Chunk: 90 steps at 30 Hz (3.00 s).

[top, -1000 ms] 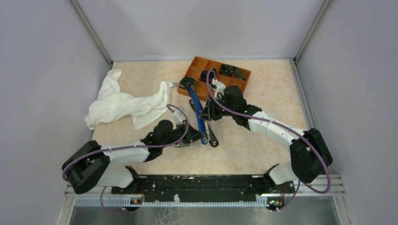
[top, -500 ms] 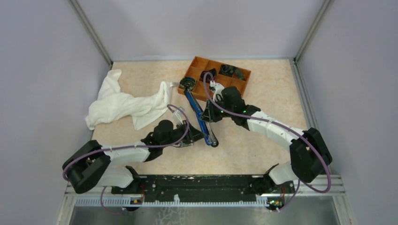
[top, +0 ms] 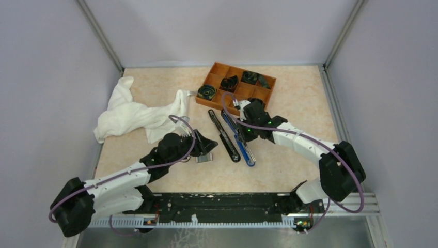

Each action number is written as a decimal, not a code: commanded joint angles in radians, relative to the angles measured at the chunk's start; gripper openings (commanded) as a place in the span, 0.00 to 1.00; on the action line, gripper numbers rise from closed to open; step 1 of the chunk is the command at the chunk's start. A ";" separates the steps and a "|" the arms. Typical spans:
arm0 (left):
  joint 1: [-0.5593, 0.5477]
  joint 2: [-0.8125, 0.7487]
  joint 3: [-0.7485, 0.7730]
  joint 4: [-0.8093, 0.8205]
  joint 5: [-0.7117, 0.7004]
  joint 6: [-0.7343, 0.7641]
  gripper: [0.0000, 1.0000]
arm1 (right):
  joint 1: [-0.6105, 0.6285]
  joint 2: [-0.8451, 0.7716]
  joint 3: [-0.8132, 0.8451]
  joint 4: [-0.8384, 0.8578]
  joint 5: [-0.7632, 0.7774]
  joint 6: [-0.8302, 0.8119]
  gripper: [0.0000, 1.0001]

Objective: Load the staples into the stapler

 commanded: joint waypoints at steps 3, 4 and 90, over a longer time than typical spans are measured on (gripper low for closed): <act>0.099 -0.069 0.031 -0.240 -0.067 0.053 0.65 | -0.041 0.013 0.062 0.022 0.064 -0.076 0.00; 0.121 -0.074 0.030 -0.251 -0.050 0.052 0.65 | -0.041 0.030 0.072 0.024 0.063 -0.086 0.00; 0.336 -0.270 0.110 -0.746 -0.103 0.120 0.90 | 0.364 0.346 0.309 0.041 -0.018 -0.127 0.34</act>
